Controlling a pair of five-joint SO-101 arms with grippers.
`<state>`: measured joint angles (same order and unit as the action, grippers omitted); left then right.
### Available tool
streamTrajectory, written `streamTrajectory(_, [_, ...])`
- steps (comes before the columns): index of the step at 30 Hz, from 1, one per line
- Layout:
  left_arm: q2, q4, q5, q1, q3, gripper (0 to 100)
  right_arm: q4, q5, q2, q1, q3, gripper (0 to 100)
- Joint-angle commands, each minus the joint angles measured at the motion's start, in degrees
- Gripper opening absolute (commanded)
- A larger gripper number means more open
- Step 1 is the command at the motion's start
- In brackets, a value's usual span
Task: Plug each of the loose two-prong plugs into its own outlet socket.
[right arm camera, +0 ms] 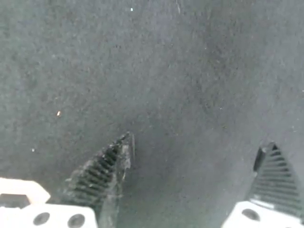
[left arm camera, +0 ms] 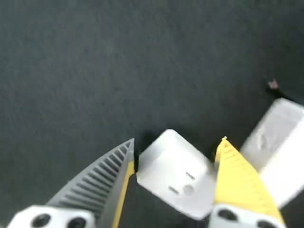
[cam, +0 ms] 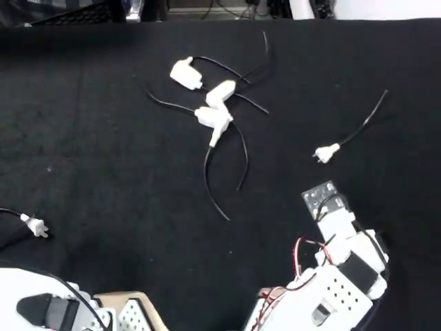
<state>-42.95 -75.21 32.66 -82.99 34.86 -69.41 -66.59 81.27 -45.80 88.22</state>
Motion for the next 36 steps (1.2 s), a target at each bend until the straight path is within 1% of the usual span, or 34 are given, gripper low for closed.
streamTrajectory(1, [4.0, -11.6, -0.6, -1.8, 5.9, 28, -1.0, 1.0, 0.0, 0.5, 4.6, 38.9])
streamTrajectory(3, [4.0, -13.5, -2.9, -2.3, 6.1, 28, -1.0, 1.0, 0.0, 0.5, 4.6, 38.9])
streamTrajectory(5, [4.0, -13.5, -5.4, -3.6, 6.2, 28, -1.0, 1.0, 0.0, 0.6, 4.6, 38.9])
streamTrajectory(7, [4.0, -13.6, -6.1, -4.4, 6.2, 28, -1.0, 1.0, 0.0, 0.6, 4.6, 38.9])
streamTrajectory(12, [4.7, -13.4, -3.0, -6.5, 6.6, 28, -0.9, 1.0, 0.0, 0.7, 4.7, 38.9])
streamTrajectory(15, [4.7, -14.1, -1.2, -8.0, 10.2, 28, -0.9, 1.0, 0.0, 0.8, 4.7, 38.9])
streamTrajectory(18, [4.5, -16.6, -0.8, -9.1, 13.4, 28, -0.9, 1.0, 0.0, 0.8, 4.7, 38.9])
streamTrajectory(21, [4.6, -20.5, 4.4, -9.2, 15.9, 28, -0.9, 1.0, 0.0, 0.8, 4.7, 38.9])
streamTrajectory(23, [4.1, -24.5, 6.2, -9.1, 16.6, 28, -0.9, 1.0, 0.0, 0.7, 4.7, 38.9])
streamTrajectory(24, [4.0, -25.8, 6.6, -9.1, 16.2, 28, -0.9, 1.0, 0.0, 0.6, 4.7, 38.9])
streamTrajectory(30, [4.0, -25.1, 6.8, -8.4, 15.4, 28, -0.9, 1.0, 0.0, 0.5, 4.7, 38.9])
streamTrajectory(32, [4.0, -25.0, 10.4, -6.8, 16.0, 27, -0.9, 1.0, 0.0, 0.4, 4.7, 38.9])
streamTrajectory(36, [4.0, -25.0, 25.1, -3.6, 16.0, 27, -0.9, 1.0, 0.0, 0.4, 4.7, 38.9])
